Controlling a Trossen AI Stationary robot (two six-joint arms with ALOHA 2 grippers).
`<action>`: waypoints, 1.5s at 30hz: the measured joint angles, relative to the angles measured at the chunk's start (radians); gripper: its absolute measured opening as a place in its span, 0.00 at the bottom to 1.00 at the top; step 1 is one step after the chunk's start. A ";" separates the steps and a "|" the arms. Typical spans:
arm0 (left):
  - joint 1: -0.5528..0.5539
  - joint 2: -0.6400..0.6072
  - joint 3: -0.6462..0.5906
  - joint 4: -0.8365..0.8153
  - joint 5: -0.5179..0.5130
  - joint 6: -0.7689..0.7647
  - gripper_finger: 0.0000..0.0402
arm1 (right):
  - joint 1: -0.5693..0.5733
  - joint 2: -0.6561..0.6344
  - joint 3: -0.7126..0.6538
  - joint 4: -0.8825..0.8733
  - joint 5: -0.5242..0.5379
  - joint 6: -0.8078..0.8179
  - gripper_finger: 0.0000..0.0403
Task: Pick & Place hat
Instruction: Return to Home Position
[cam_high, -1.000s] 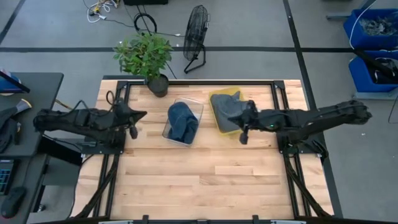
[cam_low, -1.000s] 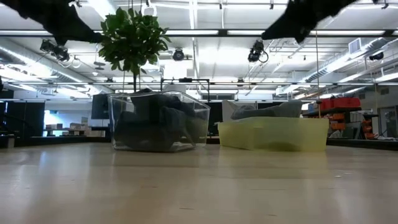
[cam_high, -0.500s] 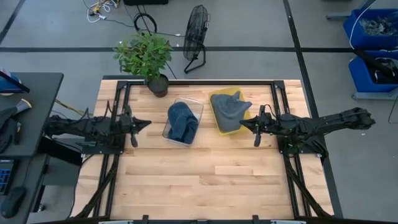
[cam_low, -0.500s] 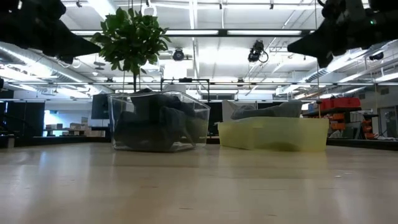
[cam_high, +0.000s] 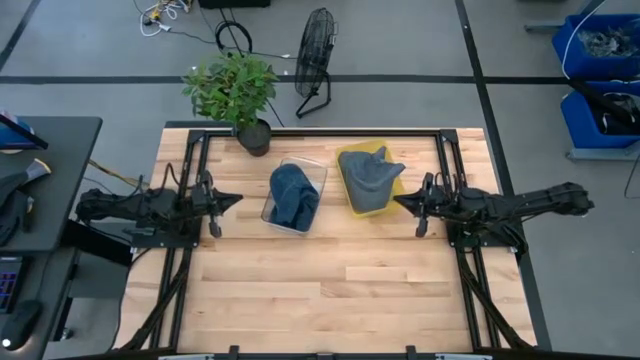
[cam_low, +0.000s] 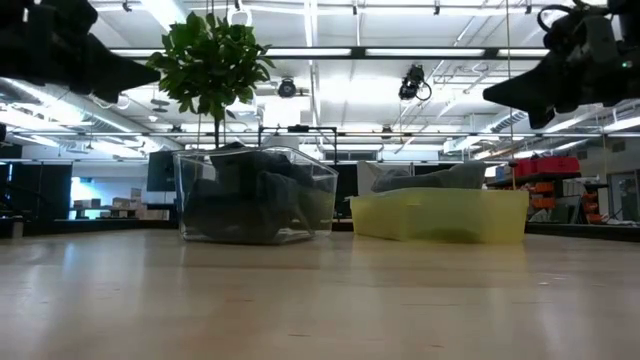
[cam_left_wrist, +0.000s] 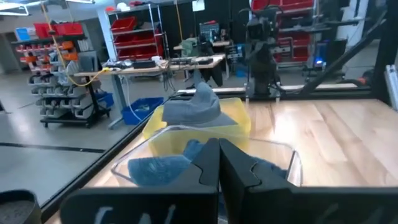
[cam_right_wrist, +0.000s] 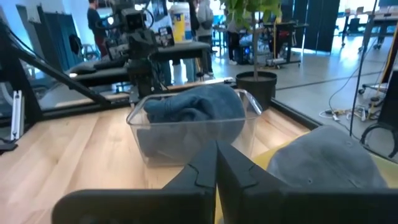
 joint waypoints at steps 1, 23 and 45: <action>0.000 0.000 -0.001 -0.003 -0.006 0.002 0.01 | 0.000 -0.019 -0.005 -0.006 0.000 -0.004 0.02; 0.000 0.003 -0.001 -0.155 -0.014 -0.219 0.01 | 0.000 -0.186 -0.051 -0.137 0.009 0.051 0.02; 0.000 0.004 -0.001 -0.224 -0.014 -0.293 0.01 | 0.000 -0.186 -0.050 -0.138 0.009 0.079 0.02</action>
